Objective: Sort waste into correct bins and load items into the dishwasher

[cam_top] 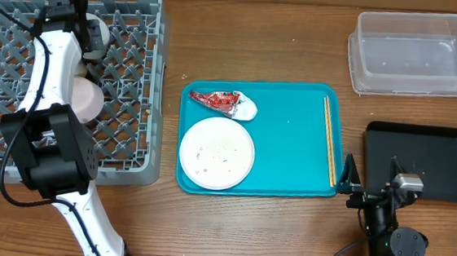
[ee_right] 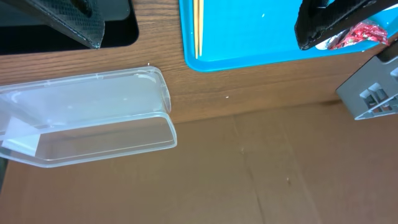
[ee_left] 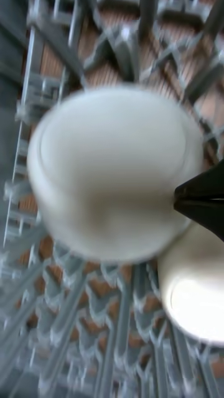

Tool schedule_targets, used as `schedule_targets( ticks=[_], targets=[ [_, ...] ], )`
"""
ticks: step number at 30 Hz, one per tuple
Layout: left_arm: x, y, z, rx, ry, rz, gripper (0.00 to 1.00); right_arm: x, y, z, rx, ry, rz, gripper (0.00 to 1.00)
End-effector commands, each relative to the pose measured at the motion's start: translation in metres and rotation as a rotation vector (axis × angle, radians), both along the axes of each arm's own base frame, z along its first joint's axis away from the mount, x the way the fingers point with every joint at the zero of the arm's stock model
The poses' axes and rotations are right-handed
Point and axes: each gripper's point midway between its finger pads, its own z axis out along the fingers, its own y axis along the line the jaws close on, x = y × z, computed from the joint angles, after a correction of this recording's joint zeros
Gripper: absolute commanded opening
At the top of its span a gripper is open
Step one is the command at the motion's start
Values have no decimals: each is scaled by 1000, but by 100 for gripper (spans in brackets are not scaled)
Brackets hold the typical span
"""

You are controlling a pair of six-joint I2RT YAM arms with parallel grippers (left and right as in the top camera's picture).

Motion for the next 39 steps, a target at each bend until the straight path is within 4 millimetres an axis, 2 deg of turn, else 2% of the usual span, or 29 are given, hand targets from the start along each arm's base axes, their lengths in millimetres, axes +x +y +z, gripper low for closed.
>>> schedule_targets(
  ticks=[1,7,11,14,19,21,23,28,33,36,39],
  targets=[
    [-15,39,1,120,34,130,4,0,-1,-1,3,-5,-6,100],
    [-19,46,3,113,13,189,4,0,-1,-1,3,-5,-6,100],
    [-17,41,15,76,-42,215,4,0,-1,-1,3,-5,-6,99],
    [-5,23,30,-27,-116,147,4,0,-1,-1,3,-5,-6,100],
    [16,-29,60,-233,-228,-93,4,0,-1,-1,3,-5,-6,100],
    [23,-51,66,-310,-260,-211,4,0,-1,-1,3,-5,-6,100],
    [24,-60,65,-337,-261,-256,4,0,-1,-1,3,-5,-6,100],
    [23,-52,54,-308,-228,-223,4,0,-1,-1,3,-5,-6,100],
    [20,-47,18,-316,-149,-190,4,0,-1,-1,3,-5,-6,100],
    [18,-33,0,-264,-106,-137,4,0,-1,-1,3,-5,-6,100],
    [13,-6,1,-149,-90,-35,4,0,-1,-1,3,-5,-6,100]
  ],
)
